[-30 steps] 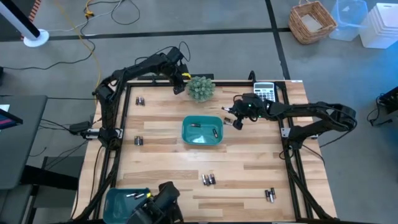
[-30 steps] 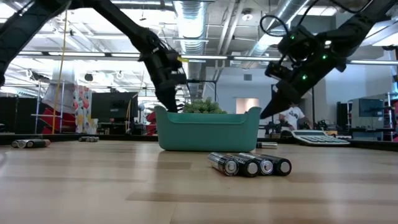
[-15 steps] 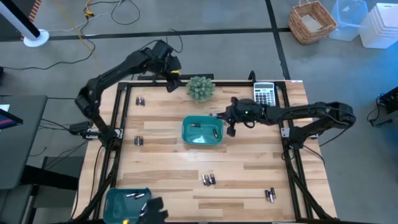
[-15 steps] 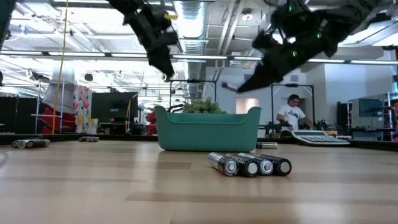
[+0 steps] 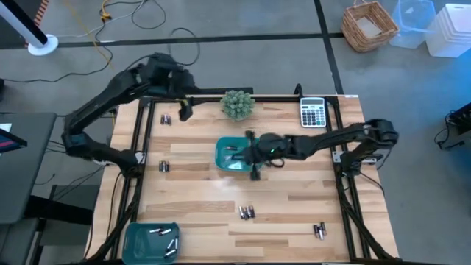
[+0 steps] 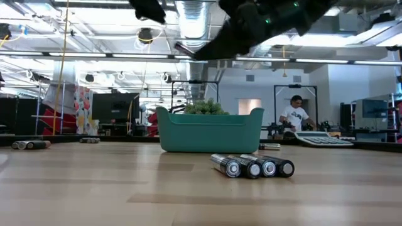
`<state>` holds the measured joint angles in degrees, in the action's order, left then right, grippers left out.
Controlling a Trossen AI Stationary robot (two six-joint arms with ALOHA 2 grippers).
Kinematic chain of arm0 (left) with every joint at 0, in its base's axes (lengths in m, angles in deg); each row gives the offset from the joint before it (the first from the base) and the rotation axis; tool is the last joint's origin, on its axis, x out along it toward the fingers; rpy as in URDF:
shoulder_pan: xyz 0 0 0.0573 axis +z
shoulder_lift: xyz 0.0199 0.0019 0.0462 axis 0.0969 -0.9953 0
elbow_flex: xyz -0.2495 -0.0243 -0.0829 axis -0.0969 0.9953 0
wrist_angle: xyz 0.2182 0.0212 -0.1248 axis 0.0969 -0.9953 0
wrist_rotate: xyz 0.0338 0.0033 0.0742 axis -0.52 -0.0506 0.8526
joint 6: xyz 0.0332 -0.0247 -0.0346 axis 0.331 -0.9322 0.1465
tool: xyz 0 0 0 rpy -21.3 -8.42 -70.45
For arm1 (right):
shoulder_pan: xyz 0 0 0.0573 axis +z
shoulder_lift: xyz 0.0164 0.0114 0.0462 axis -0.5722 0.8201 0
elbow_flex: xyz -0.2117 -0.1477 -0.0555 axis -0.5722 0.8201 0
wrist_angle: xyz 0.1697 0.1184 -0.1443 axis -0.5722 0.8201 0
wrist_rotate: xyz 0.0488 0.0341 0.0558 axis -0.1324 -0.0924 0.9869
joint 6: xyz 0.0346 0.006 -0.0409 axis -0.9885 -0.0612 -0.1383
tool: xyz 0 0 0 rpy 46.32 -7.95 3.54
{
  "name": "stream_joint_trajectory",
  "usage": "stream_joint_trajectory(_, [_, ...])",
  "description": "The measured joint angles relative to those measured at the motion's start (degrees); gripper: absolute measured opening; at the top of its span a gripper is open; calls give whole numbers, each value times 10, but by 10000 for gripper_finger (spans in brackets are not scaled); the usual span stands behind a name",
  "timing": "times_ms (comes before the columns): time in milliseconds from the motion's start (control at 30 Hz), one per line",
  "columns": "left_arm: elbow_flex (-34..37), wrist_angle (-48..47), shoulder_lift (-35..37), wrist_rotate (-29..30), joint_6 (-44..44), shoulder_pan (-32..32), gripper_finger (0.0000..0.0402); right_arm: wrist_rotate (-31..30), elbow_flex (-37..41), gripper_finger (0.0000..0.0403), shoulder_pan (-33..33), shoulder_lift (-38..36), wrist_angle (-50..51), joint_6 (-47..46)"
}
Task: Sort batteries
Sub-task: Put the silver battery into the blue bin
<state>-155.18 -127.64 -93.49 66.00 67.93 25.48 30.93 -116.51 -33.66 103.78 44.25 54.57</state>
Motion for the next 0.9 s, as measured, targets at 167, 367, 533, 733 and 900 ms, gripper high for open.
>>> stream_joint_trajectory(167, [0,-4,58,10,-33,-38,168,1,-97,13,45,85,-27,5])
stream_joint_trajectory(367, [0,-12,103,44,-56,-88,168,2,-233,14,97,199,-10,1])
stream_joint_trajectory(533, [0,-31,125,69,-81,-120,168,8,-359,14,133,293,-11,-14])
stream_joint_trajectory(733, [0,-48,136,87,-110,-156,168,9,-545,14,161,408,43,-31])
stream_joint_trajectory(900, [0,-55,138,106,-129,-184,168,18,-699,14,176,510,76,-54])
